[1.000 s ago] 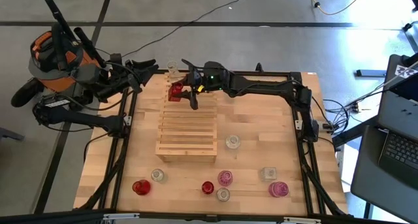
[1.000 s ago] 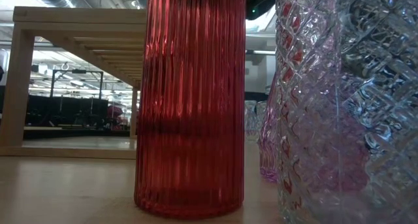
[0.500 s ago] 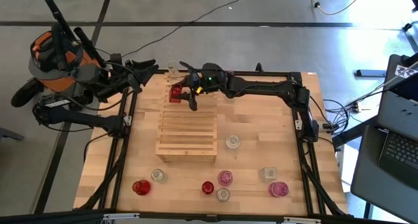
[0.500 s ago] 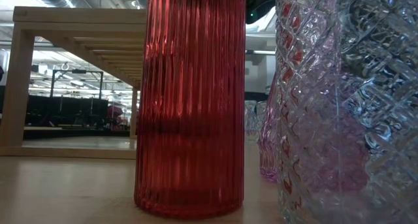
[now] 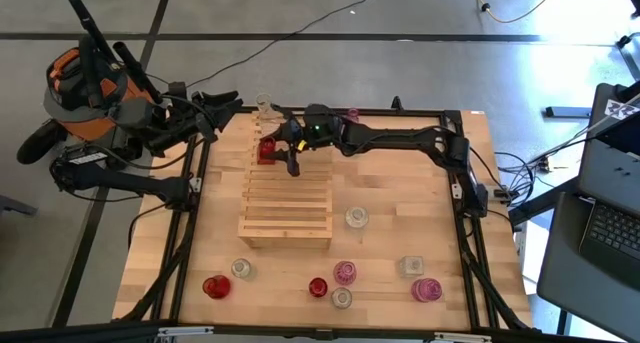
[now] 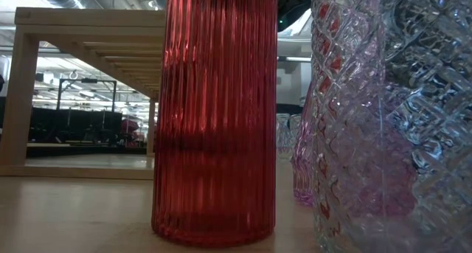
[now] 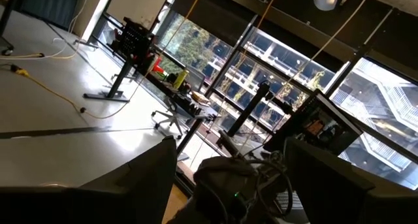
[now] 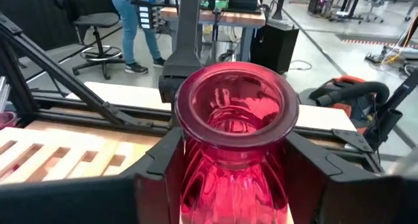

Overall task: Sort vases onto shelf
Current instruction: Put the red vase on the shelf, then put the transparent vase on the shelf aligned with the other transparent vase

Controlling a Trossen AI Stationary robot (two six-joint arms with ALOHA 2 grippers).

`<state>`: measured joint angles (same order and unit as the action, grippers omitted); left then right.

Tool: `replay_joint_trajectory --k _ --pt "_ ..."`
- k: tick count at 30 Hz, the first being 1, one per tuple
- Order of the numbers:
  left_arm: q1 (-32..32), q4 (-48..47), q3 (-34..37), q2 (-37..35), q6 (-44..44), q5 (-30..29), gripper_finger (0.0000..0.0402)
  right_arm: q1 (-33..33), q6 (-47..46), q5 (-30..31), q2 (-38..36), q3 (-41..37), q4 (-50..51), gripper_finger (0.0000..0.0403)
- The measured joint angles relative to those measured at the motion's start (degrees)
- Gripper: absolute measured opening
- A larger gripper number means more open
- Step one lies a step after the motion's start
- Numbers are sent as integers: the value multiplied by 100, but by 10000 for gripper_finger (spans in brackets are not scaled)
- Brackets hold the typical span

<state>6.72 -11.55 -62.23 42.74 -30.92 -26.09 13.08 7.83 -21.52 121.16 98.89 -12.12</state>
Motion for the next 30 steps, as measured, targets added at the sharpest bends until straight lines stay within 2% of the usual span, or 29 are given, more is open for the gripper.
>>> replay_joint_trajectory --k 8,19,27,30 --pt "2 0 0 0 -2 0 275 7 -1 435 9 2 -106 172" --pt "2 0 2 0 0 0 275 10 -69 398 9 2 -146 176" --pt "0 1 2 -2 0 0 275 85 -307 396 4 11 -188 250" --pt "2 2 1 -2 -2 0 275 85 -307 392 4 77 -176 263"
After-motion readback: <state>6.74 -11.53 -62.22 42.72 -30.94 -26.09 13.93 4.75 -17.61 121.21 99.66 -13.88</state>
